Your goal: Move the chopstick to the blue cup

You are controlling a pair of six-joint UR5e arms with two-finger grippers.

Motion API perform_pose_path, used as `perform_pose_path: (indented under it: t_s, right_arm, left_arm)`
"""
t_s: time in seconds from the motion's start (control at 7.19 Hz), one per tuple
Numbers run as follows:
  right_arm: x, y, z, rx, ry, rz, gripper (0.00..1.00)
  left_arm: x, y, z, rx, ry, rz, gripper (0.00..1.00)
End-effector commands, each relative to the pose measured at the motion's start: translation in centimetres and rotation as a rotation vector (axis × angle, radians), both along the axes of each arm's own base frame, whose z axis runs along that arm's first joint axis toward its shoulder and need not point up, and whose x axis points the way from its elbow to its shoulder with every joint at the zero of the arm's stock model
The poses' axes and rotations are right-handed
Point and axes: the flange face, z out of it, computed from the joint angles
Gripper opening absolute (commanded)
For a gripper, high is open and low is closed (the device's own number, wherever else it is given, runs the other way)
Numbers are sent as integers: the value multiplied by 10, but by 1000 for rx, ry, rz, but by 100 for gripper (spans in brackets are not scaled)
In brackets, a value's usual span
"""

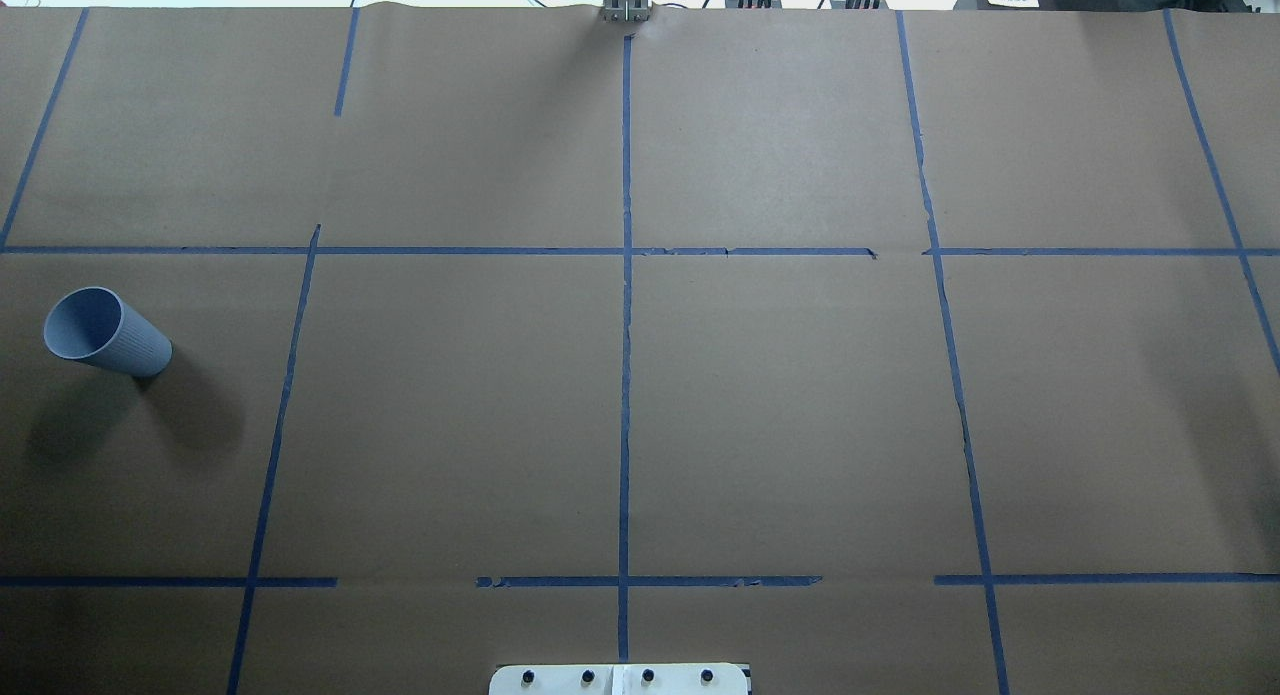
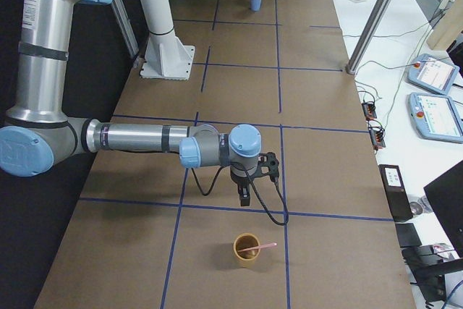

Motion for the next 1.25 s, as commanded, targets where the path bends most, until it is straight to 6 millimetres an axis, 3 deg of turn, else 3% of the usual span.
perform_pose_path:
  t_s: [0.0, 0.28, 0.42, 0.7, 0.83, 0.97, 1.11]
  right_arm:
    - [0, 1, 1, -2, 0, 0, 100]
    - [-1, 1, 0, -1, 0, -2, 100]
    - [-1, 0, -1, 2, 0, -3, 100]
    - [-3, 0, 0, 1, 0, -6, 100]
    - [-3, 0, 1, -2, 2, -7, 100]
    - [-4, 0, 2, -4, 2, -11, 100]
    - [-5, 0, 0, -2, -1, -11, 100]
  left_arm:
    - [1, 1, 1, -2, 0, 3, 100]
    - [2, -1, -2, 5, 3, 4, 100]
    - [9, -13, -11, 24, 2, 16, 100]
    - [14, -61, -48, 125, 7, 23, 100]
    - [19, -83, -43, 148, 14, 32, 100]
    - [19, -77, -33, 162, 16, 36, 100]
    - [21, -82, -43, 264, 21, 40, 100]
